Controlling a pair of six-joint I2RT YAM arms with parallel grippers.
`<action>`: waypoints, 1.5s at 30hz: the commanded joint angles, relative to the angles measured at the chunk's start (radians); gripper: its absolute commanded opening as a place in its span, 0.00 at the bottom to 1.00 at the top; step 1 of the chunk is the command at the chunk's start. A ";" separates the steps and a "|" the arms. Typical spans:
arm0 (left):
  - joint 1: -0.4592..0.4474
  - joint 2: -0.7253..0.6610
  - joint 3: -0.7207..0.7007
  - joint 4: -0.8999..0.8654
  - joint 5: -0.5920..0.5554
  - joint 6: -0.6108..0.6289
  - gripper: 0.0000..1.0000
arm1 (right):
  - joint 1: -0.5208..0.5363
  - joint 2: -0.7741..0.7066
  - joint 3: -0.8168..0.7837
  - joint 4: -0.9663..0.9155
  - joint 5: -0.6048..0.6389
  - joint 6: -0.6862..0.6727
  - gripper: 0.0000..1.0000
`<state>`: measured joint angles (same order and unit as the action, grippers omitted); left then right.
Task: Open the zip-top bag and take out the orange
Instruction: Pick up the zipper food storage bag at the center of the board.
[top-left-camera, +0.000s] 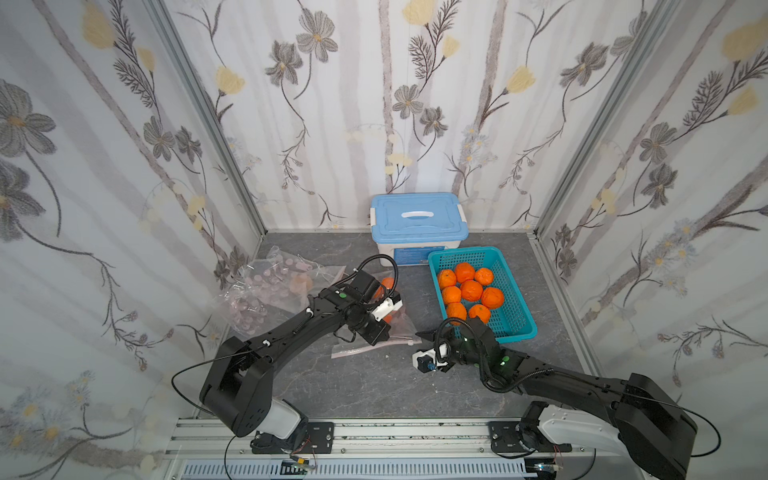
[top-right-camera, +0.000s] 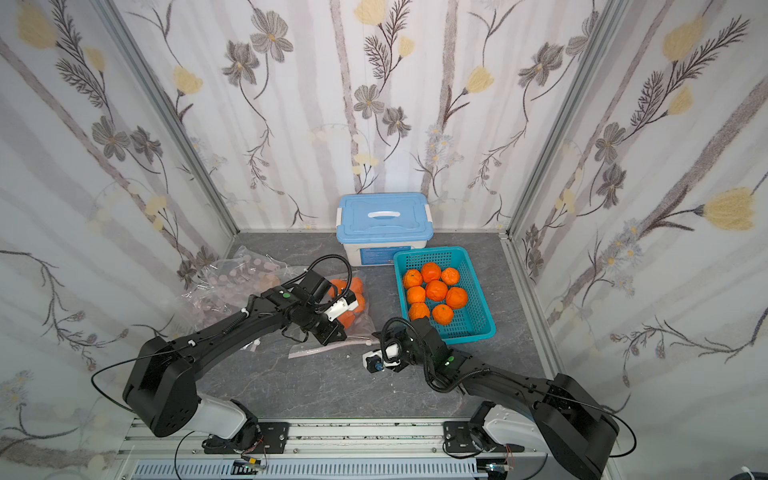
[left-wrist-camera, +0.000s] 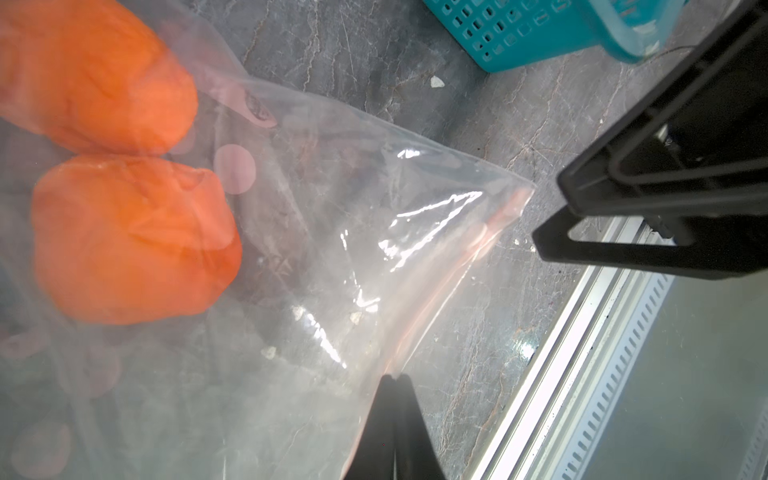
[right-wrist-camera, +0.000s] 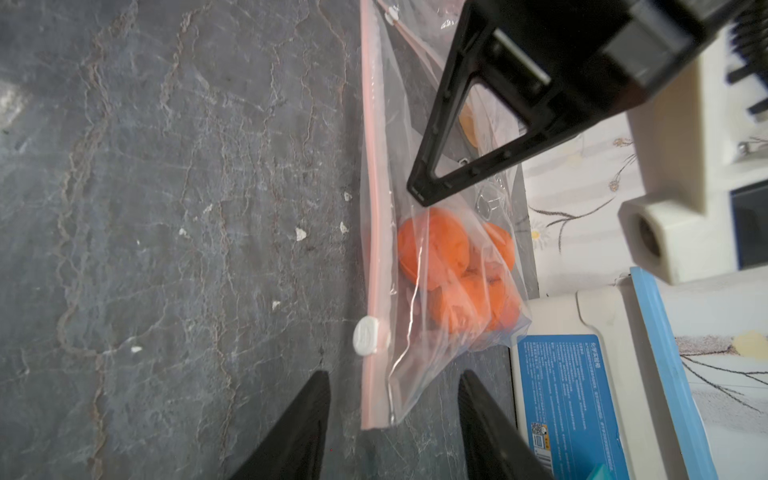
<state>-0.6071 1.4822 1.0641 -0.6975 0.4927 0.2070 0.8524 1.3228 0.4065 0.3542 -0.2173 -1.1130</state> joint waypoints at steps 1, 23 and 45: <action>0.010 0.008 0.020 -0.014 0.035 0.020 0.00 | 0.002 0.021 -0.019 0.136 0.069 -0.063 0.52; 0.018 0.018 0.019 -0.013 0.047 0.019 0.00 | -0.001 0.190 -0.058 0.459 0.134 -0.145 0.43; 0.020 -0.193 -0.035 0.148 -0.083 0.018 0.64 | -0.052 0.085 0.210 -0.089 -0.259 0.330 0.13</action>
<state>-0.5873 1.3521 1.0492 -0.6456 0.4442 0.2024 0.8139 1.4097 0.5751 0.4065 -0.3077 -0.9470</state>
